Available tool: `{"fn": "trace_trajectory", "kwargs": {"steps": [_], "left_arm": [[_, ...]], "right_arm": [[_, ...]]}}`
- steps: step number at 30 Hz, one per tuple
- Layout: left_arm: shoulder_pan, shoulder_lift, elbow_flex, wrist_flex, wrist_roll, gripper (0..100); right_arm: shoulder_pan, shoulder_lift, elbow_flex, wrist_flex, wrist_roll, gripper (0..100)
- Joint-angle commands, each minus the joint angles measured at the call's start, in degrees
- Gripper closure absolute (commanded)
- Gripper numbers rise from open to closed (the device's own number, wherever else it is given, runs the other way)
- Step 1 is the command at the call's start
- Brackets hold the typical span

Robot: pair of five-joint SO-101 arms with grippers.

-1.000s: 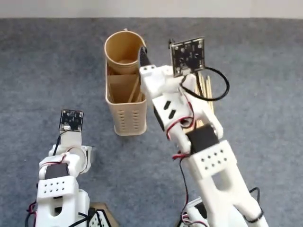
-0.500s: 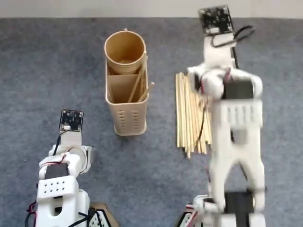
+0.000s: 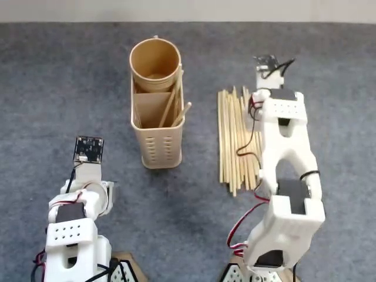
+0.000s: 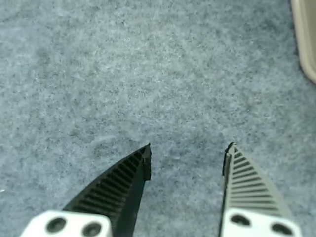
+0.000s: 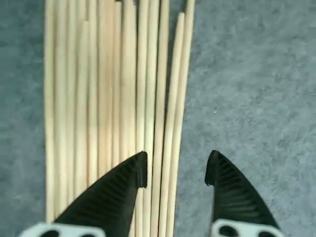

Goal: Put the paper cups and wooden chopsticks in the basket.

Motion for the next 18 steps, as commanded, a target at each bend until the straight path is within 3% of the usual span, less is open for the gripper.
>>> {"fn": "trace_trajectory", "kwargs": {"steps": [1, 18], "left_arm": [[0.92, -0.31, -0.31, -0.7, 0.44, 74], [0.92, -0.31, -0.31, -0.7, 0.44, 74]], "right_arm": [[2.77, 2.42, -0.31, -2.77, 0.97, 80.7], [2.42, 9.98, -0.4, -4.7, 0.97, 82.3]]}}
